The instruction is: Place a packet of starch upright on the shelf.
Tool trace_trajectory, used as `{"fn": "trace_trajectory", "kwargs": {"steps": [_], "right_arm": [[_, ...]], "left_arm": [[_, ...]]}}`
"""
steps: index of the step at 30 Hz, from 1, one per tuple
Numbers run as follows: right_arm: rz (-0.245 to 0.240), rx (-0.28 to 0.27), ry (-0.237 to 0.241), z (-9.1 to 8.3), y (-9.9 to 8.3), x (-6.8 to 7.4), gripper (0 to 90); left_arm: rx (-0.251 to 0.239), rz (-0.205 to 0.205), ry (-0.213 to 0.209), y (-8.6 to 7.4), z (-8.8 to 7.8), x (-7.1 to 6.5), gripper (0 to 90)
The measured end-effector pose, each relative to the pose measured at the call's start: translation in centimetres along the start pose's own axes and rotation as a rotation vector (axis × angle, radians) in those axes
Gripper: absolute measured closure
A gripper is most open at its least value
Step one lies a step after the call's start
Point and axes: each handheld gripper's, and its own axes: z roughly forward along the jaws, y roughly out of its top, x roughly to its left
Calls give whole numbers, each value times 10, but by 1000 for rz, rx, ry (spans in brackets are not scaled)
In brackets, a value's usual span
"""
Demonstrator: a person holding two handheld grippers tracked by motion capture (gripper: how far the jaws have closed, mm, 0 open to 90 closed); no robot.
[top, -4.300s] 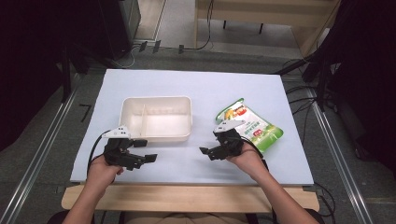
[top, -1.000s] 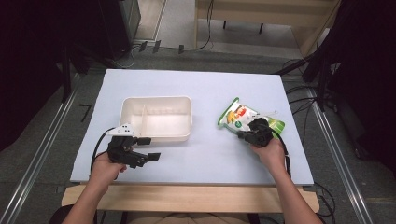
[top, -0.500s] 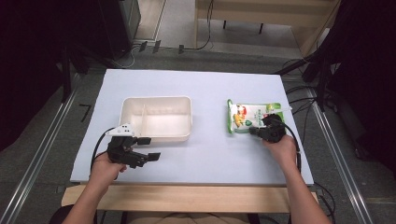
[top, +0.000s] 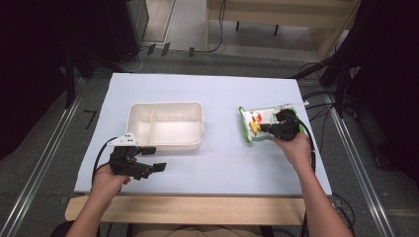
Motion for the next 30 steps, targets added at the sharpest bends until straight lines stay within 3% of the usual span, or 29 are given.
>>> {"fn": "trace_trajectory", "kwargs": {"steps": [1, 3, 6, 11, 17, 24, 25, 30], "right_arm": [[0, 0, 0, 0, 0, 0, 900], [10, -2, 5, 8, 17, -1, 900], [25, 9, 17, 26, 31, -2, 900], [37, 25, -1, 52, 55, -1, 900], [47, 57, -46, 69, 76, -8, 900], [56, 136, -66, 87, 83, -10, 900], [25, 159, -94, 93, 81, -7, 900], [66, 170, -78, 96, 81, -8, 900]], "left_arm": [[0, 0, 0, 0, 0, 0, 209], [0, -3, 6, -2, -2, 0, 209], [1, -10, 19, -5, -5, -2, 209], [4, -5, 31, -10, -10, -5, 209], [-7, -15, 43, -16, -17, -7, 209], [-13, -23, 57, -20, -23, -9, 209], [-13, -24, 60, -21, -24, -9, 208], [-15, -22, 59, -21, -23, -10, 209]]}}
